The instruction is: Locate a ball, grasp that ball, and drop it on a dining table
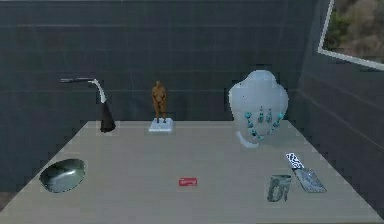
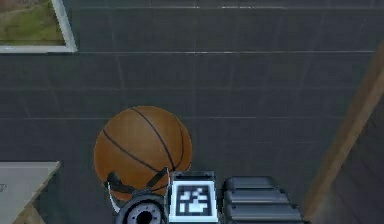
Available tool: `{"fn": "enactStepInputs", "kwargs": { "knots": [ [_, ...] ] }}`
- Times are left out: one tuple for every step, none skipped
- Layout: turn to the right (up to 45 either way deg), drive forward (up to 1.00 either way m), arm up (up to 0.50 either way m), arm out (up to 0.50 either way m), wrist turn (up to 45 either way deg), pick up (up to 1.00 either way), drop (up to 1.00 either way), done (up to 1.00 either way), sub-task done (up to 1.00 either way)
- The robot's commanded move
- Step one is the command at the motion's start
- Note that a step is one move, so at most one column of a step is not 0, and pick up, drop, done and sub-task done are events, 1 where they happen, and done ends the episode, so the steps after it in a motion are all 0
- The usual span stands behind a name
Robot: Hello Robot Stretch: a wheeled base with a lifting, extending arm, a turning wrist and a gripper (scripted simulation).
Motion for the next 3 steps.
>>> {"fn": "enactStepInputs", "kwargs": {
  "knots": [
    [-45.0, 0.00, 0.00, 0.00, 0.0, 0.00, 0.00, 0.00, 0.00],
    [-42.0, 0.00, 0.00, 0.00, 0.0, 0.00, 0.00, 0.00, 0.00],
    [0.0, 0.00, 0.00, 0.50, 0.0, 0.00, 0.00, 0.00, 0.00]
  ]
}}
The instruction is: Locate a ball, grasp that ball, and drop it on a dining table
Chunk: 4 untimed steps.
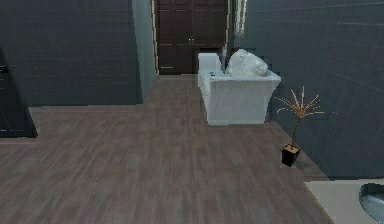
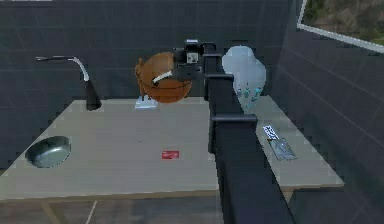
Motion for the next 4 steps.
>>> {"fn": "enactStepInputs", "kwargs": {
  "knots": [
    [0.0, 0.00, 0.00, 0.00, 18.0, 0.00, 0.00, 0.00, 0.00],
    [0.0, 0.00, -0.04, 0.00, 0.0, 0.00, 0.00, 0.00, 0.00],
    [0.0, 0.00, -0.32, 0.00, 0.0, 0.00, 0.00, 0.00, 0.00],
    [0.0, 0.00, 0.00, 0.00, 0.0, 0.00, 1.00, 0.00, 0.00]
  ]
}}
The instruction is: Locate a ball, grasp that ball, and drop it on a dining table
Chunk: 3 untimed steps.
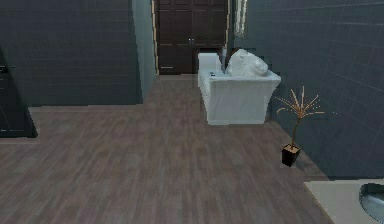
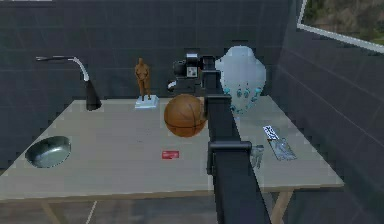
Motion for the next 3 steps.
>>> {"fn": "enactStepInputs", "kwargs": {
  "knots": [
    [0.0, 0.00, 0.04, 0.00, 0.0, 0.00, 0.00, 0.00, 0.00],
    [0.0, 0.00, 0.00, -0.08, 0.0, 0.00, 0.00, 0.00, 0.00],
    [0.0, 0.00, 0.00, 0.00, 0.0, 0.00, 0.00, 1.00, 0.00]
  ]
}}
